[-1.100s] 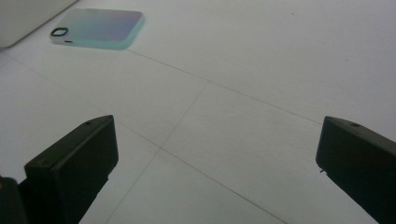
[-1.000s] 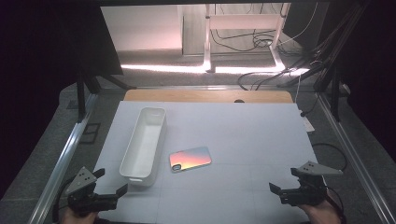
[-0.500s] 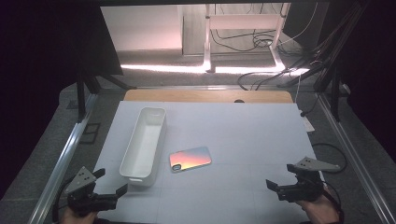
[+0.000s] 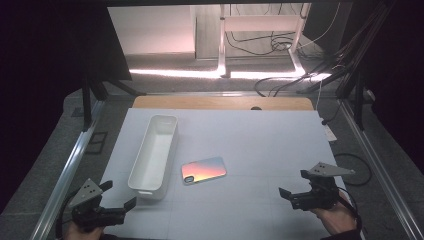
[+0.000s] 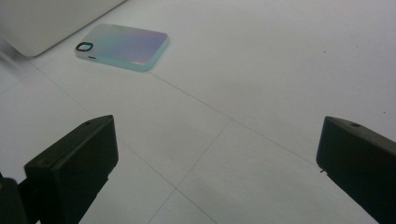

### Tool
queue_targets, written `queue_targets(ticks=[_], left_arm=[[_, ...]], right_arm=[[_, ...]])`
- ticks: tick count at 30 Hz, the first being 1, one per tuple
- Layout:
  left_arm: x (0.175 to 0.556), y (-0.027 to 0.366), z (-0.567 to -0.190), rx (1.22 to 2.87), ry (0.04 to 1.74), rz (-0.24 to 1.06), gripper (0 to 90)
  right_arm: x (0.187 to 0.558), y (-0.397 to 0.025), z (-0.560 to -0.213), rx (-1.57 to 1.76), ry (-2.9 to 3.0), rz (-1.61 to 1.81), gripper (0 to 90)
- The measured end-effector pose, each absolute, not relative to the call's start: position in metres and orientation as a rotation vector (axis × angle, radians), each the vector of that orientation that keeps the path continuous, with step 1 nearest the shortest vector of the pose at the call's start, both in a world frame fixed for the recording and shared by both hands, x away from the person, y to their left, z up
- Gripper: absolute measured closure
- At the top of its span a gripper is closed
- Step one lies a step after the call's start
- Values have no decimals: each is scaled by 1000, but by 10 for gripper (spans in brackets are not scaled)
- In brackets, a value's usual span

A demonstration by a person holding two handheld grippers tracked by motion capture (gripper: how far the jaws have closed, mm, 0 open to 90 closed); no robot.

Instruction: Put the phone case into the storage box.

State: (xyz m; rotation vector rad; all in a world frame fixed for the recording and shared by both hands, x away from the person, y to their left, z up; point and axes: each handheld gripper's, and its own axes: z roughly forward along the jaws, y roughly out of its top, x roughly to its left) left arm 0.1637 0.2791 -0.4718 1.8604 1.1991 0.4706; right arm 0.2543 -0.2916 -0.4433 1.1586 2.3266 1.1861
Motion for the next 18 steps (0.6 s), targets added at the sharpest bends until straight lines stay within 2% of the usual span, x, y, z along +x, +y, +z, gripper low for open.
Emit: queue_targets(ticks=[18], left_arm=[[164,279,-472,1866,1193,471,6]], right_arm=[[266,-271,-443,1114,2385,1152,0]])
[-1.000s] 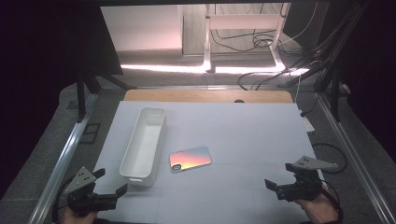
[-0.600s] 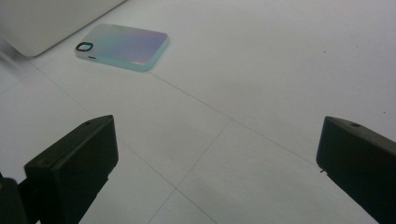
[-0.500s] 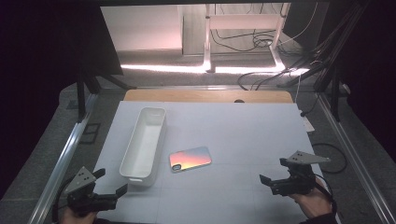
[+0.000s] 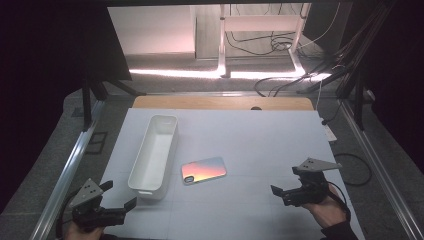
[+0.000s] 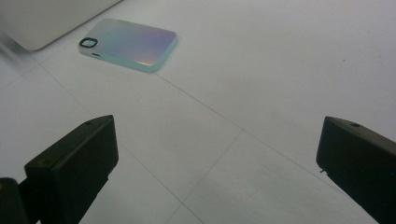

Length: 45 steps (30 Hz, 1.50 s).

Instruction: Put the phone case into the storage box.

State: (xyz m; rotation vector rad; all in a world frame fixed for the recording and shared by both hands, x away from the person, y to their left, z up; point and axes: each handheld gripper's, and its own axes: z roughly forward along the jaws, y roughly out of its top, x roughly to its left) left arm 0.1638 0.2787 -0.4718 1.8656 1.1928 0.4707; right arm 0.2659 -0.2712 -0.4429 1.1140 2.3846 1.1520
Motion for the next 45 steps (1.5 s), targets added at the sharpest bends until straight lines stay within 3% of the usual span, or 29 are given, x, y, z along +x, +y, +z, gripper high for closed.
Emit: queue_targets(ticks=[45], left_arm=[[164,278,-472,1878,1173,461,13]], right_arm=[[296,-229,-444,1070,2505,1147,0]])
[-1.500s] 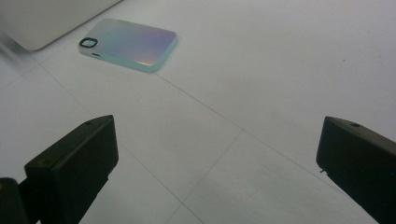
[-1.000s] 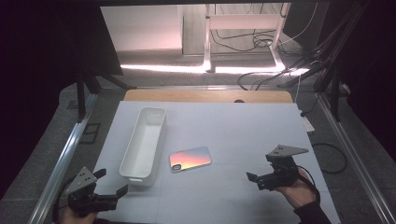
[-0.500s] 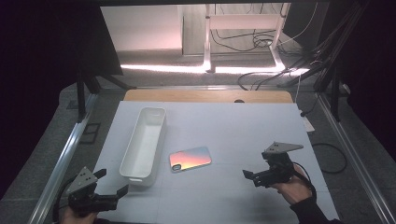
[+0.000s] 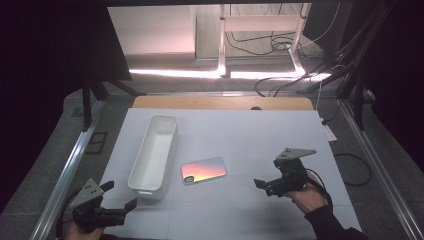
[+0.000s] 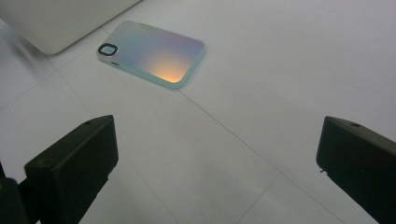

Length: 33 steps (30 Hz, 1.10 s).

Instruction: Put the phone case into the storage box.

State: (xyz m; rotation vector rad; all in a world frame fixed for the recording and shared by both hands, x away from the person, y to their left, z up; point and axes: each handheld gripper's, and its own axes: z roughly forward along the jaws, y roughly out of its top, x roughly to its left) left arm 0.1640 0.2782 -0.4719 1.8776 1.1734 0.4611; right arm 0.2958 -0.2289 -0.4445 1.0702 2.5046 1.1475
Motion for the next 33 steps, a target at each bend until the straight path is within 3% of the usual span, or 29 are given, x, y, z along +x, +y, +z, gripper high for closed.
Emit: queue_targets(ticks=[33], left_arm=[[164,279,-472,1875,1166,456,13]], right_arm=[[320,-192,-451,1000,2578,1088,0]])
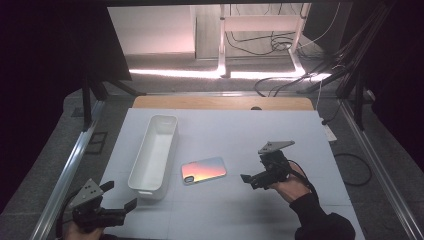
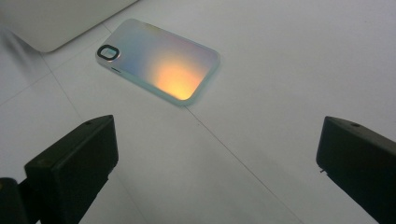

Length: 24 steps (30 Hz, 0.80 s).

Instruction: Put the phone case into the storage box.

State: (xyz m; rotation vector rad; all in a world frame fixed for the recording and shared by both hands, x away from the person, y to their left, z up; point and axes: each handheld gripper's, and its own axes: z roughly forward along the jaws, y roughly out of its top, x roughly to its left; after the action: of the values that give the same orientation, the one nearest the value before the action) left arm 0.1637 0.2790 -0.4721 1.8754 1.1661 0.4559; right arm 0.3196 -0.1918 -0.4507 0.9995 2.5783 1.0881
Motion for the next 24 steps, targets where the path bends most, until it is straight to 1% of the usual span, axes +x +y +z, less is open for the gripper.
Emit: queue_targets(ticks=[24], left_arm=[[164,278,-472,1879,1162,458,13]], right_arm=[[340,-169,-458,995,2631,1068,0]])
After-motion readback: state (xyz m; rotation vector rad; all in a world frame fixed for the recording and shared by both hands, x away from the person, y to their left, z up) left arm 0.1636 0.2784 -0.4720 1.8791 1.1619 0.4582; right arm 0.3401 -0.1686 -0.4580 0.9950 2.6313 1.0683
